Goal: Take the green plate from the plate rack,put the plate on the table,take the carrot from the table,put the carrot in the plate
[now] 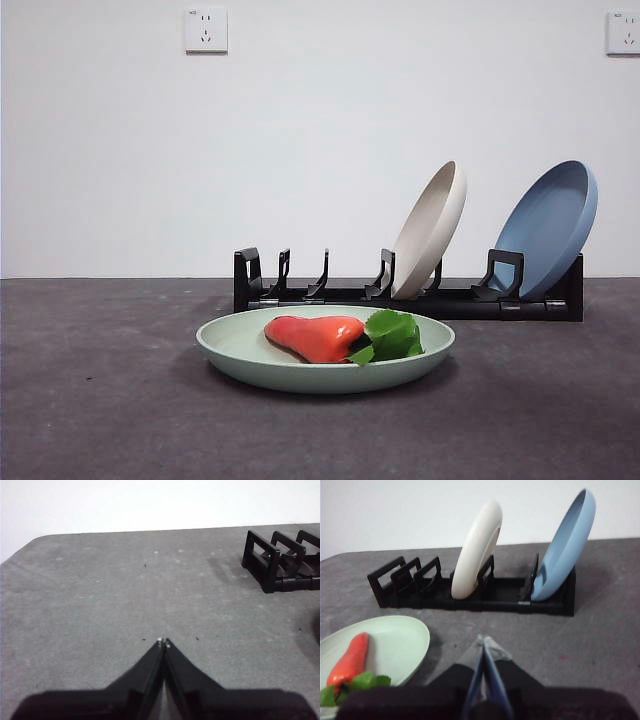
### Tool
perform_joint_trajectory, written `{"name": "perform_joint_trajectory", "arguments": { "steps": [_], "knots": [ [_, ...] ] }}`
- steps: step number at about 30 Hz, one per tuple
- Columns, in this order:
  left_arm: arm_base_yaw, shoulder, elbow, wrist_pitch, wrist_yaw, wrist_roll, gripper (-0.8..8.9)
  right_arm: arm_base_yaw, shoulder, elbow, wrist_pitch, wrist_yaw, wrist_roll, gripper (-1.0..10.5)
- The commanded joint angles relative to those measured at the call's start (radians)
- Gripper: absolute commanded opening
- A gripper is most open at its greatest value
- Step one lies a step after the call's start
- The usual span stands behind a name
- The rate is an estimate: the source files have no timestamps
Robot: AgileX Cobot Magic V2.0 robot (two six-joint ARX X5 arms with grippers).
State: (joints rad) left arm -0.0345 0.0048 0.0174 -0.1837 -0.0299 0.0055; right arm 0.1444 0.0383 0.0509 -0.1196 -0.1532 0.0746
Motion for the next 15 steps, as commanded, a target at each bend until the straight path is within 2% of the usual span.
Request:
{"name": "perform_joint_trajectory", "arguments": {
  "steps": [1, 5, 15],
  "knots": [
    [0.003, -0.003, -0.014, 0.003, 0.006, -0.01, -0.04, -0.001, -0.014, -0.02, -0.011, 0.005, 0.018, 0.0],
    [0.003, -0.003, -0.014, 0.003, 0.006, -0.009, -0.04, -0.001, -0.037, -0.036, -0.063, 0.005, 0.018, 0.0],
    [0.003, -0.003, -0.014, 0.003, 0.006, -0.01, -0.04, 0.0, -0.037, -0.042, -0.061, 0.003, 0.025, 0.0]
  ]
}}
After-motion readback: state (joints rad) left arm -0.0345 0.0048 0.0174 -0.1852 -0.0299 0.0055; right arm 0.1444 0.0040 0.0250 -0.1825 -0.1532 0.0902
